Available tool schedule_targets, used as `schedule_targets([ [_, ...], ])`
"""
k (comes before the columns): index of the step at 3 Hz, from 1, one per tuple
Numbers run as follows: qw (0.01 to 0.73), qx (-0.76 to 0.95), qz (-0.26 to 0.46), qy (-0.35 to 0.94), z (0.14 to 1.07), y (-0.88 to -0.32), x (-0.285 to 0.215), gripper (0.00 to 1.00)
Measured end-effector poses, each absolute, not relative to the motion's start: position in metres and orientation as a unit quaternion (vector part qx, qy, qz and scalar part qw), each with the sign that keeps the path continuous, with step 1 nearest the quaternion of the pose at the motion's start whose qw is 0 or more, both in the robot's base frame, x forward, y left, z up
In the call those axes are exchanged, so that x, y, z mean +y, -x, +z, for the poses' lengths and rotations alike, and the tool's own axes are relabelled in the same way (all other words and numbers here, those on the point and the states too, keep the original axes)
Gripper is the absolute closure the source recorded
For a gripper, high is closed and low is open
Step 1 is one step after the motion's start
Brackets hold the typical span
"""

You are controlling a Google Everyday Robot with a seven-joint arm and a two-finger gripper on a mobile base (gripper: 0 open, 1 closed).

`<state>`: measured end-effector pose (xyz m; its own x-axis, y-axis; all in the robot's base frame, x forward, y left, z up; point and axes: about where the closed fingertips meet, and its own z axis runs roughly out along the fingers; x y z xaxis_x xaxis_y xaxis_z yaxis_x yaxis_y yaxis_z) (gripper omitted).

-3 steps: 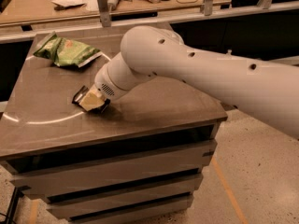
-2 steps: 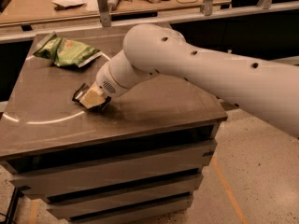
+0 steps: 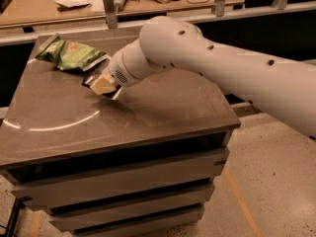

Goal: Move rxbar chocolate near green jalapeno chip bag

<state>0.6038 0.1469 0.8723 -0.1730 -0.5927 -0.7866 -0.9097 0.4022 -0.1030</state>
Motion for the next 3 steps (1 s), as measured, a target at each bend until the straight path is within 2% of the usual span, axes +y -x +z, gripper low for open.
schedule_targets([
  [3, 0.462, 0.71, 0.185, 0.498, 0.886, -0.674, 0.179, 1.0],
])
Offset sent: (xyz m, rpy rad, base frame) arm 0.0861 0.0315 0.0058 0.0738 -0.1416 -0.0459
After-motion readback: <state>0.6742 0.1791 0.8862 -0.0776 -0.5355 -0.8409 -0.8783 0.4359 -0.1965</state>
